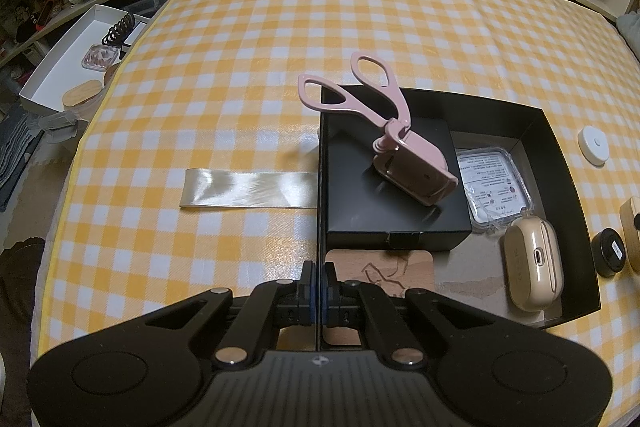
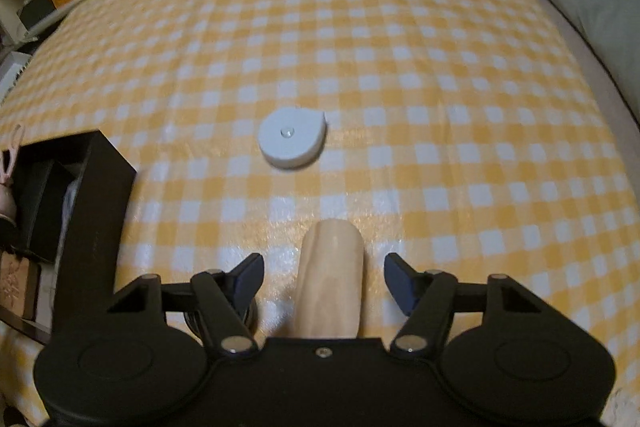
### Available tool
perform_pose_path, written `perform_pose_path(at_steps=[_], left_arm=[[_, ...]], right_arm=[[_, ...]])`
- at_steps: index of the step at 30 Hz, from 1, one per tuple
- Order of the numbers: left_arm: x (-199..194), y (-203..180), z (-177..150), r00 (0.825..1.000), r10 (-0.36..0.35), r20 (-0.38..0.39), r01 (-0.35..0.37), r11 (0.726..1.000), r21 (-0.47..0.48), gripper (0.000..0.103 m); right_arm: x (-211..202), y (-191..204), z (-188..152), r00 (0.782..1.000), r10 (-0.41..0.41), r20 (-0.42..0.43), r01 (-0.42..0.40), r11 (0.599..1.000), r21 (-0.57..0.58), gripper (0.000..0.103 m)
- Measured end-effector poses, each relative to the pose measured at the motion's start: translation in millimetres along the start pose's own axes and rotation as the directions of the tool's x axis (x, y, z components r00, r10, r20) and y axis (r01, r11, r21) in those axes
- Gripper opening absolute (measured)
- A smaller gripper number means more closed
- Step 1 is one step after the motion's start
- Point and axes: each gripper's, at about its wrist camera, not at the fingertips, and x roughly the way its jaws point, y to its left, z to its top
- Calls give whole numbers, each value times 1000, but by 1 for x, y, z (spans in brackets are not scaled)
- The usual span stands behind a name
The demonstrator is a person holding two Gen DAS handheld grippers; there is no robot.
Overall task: Organize rigid objects
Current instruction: 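Move the right tool to the light wooden oval block and grasp it, then lower the wooden block into the tray beside the earbud case, release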
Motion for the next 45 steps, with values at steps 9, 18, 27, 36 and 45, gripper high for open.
perform_pose_path(at_steps=[9,18,27,36,45], left_arm=[[0,0,0,1000,0,0,0,1000,1,2],[0,0,0,1000,0,0,0,1000,1,2],[0,0,0,1000,0,1,0,1000,2,2],[-1,2,0,1000,-2,3,2,1000,-2,2],[-7,4,-1,1000,-12,10,12,1000,-15,3]], right_arm=[[17,6,-1,998,-22,-59,21,1000,-19,46],[19,6,0,999,-1,-33,1,1000,0,40],[-37,19,15,970,206,126,-218,971,94,40],[-58,86,18,914,381,137,-399,906,142,40],[-32,167,8,941,337,27,-338,937,88,40]])
